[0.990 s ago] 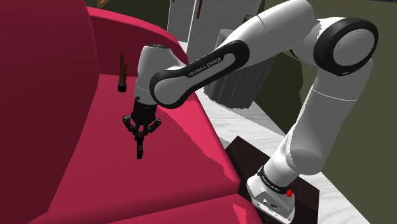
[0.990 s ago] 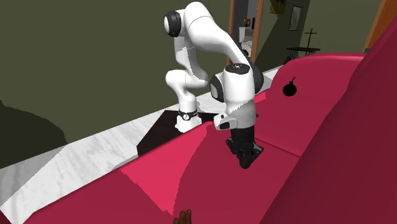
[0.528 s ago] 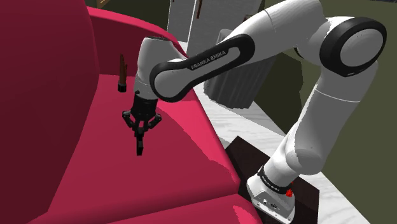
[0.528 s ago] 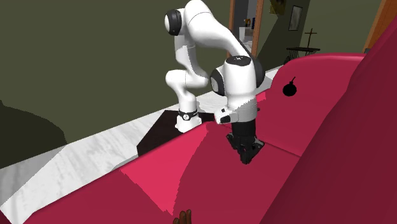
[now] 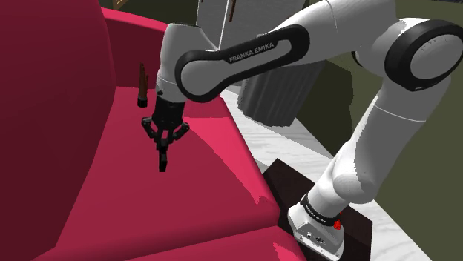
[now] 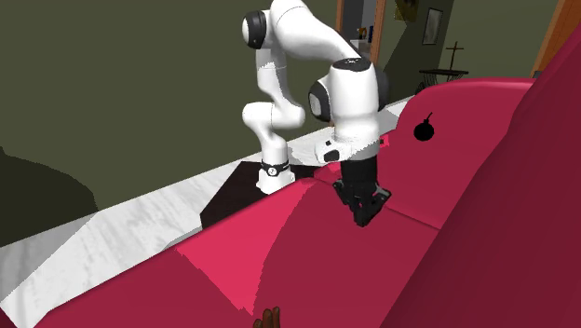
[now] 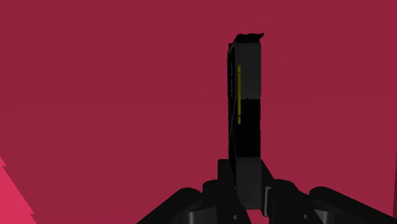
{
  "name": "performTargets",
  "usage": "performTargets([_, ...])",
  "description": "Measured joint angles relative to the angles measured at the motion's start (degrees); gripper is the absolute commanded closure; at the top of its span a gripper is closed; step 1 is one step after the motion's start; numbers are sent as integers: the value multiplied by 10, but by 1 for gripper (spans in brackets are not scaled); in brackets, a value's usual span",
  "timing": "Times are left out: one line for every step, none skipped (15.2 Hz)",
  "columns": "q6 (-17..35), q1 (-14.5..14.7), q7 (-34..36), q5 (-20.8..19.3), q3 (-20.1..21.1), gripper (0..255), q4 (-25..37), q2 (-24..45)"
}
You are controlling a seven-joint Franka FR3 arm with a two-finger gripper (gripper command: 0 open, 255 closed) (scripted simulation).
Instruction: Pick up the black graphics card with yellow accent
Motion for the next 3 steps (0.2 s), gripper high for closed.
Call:
performTargets([-7, 0, 0, 2, 0, 255, 3, -5])
performTargets([-14, -1, -2, 4, 0, 255, 5, -10])
performTargets([-19, -2, -2, 5, 0, 255, 9, -11])
